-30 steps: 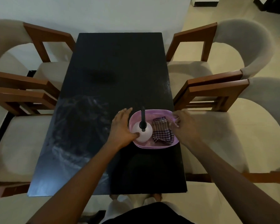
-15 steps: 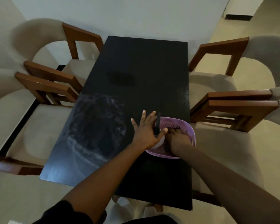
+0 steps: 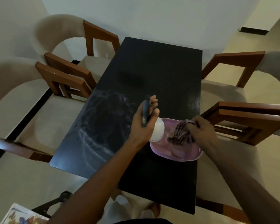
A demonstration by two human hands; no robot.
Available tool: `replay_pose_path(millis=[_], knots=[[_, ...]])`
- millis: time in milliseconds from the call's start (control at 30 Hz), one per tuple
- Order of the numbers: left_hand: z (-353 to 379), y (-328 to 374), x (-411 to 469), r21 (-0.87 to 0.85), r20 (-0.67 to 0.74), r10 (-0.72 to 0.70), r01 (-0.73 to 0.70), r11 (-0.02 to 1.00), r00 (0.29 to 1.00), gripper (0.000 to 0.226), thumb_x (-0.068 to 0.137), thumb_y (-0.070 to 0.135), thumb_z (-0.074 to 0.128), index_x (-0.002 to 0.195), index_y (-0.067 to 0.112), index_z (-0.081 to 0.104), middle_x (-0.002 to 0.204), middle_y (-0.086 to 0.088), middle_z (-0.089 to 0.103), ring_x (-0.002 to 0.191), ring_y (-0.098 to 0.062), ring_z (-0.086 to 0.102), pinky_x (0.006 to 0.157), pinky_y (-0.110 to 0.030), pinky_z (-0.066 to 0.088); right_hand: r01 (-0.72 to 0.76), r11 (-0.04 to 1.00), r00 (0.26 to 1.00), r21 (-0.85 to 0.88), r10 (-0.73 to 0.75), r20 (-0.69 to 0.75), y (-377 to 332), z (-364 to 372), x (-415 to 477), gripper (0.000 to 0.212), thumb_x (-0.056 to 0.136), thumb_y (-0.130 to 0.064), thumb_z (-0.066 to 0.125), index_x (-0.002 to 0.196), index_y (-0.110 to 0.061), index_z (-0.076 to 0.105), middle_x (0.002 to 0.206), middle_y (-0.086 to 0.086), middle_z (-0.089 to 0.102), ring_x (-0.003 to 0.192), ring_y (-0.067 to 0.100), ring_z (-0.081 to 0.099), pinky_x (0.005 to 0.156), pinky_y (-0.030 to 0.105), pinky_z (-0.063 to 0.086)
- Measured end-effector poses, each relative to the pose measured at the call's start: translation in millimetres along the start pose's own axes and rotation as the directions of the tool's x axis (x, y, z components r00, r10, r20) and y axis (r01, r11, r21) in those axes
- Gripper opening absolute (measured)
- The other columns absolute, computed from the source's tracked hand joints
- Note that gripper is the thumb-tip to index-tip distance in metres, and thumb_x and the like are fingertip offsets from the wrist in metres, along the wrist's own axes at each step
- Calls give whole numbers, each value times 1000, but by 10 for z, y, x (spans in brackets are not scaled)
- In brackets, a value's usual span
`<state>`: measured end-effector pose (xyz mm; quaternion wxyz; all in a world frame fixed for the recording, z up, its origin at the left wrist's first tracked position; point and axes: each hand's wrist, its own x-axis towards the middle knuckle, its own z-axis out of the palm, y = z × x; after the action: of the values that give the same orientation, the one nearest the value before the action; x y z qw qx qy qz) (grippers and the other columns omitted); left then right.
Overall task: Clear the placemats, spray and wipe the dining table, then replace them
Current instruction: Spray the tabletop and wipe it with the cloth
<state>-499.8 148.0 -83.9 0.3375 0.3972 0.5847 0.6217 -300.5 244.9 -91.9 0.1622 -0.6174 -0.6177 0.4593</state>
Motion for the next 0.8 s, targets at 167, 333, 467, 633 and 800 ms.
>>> replay_pose_path(millis=[167,333,467,633,800], knots=[[-763,46,-86,52,-120,-54,61,997,991,15,104,6,60,118,6,65,115,-10,70,76,-19,73,72,-27,61,-249,521,961,816,25,277,-494,123,-162,38,94,-16,48,126,-3,64,129,23,71,120,41,68,105,60,51],[-1519,-364,-272,222,-245,-338,392,893,909,15,100,40,68,98,25,70,84,-13,69,66,-16,63,56,-23,53,-415,343,891,843,-36,453,-779,703,-168,44,102,-17,54,141,5,54,139,30,63,128,46,62,108,64,49],[-1895,-683,-302,447,-83,-475,458,768,876,40,94,56,65,84,18,71,75,-16,70,63,-29,68,63,-45,58,-411,462,903,786,90,420,-862,1214,-80,43,97,5,53,139,-3,55,129,26,70,116,44,70,93,65,57],[-1994,-813,-174,573,-11,-584,483,662,812,37,98,48,65,89,13,73,79,-12,75,74,-30,74,78,-48,63,-258,746,966,614,190,175,-857,1711,18,37,102,-7,59,137,-16,61,125,9,74,117,33,70,100,59,54],[-2118,-891,-65,564,19,-641,521,640,767,35,98,49,64,89,17,74,82,-9,77,76,-26,76,81,-49,65,-32,951,998,309,47,-41,-637,2318,105,47,103,-10,58,147,-26,57,144,-4,63,136,18,57,119,41,43]])
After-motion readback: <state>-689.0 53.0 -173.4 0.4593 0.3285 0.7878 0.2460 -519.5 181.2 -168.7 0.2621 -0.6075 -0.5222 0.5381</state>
